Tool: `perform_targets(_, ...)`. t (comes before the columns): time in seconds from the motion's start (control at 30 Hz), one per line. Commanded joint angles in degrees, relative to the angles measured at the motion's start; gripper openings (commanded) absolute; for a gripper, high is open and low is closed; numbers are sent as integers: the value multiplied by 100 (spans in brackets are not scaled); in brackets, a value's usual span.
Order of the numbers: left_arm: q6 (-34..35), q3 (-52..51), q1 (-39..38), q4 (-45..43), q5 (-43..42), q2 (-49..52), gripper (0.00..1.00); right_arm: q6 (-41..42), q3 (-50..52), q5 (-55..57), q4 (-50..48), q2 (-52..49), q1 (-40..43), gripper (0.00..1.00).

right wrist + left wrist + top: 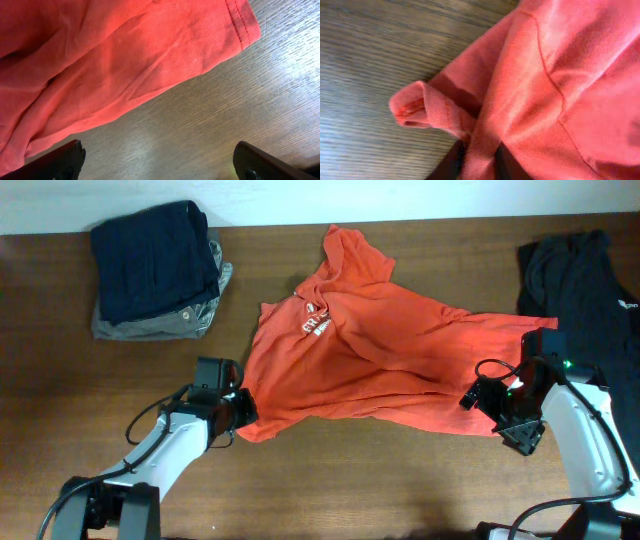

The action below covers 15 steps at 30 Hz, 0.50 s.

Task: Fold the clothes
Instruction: 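Grasp the shirt's left hem with the left gripper and right hem with right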

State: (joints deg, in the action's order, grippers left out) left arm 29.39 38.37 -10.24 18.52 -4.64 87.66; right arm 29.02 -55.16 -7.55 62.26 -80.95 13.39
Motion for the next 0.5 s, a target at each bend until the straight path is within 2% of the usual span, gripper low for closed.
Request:
perform_targets(0.0,247,7,-9,79,662,63,3,-22,79,50,-15,-15,-42,92)
perform_targets(0.03,374,9,-9,111,774,63,0,-22,118,76,-22,-15,-42,89)
perform_targets(0.13,684,105,98,356,925,63,0,-20,269,72,-168,-20,-42,79)
perform_targets(0.27,750,313,444,664,925,63,0,7,511,48,-616,-33,-42,65)
perform_targets(0.47,745,498,960,1036,922,63,0,66,529,-20,-831,-396,-46,65)
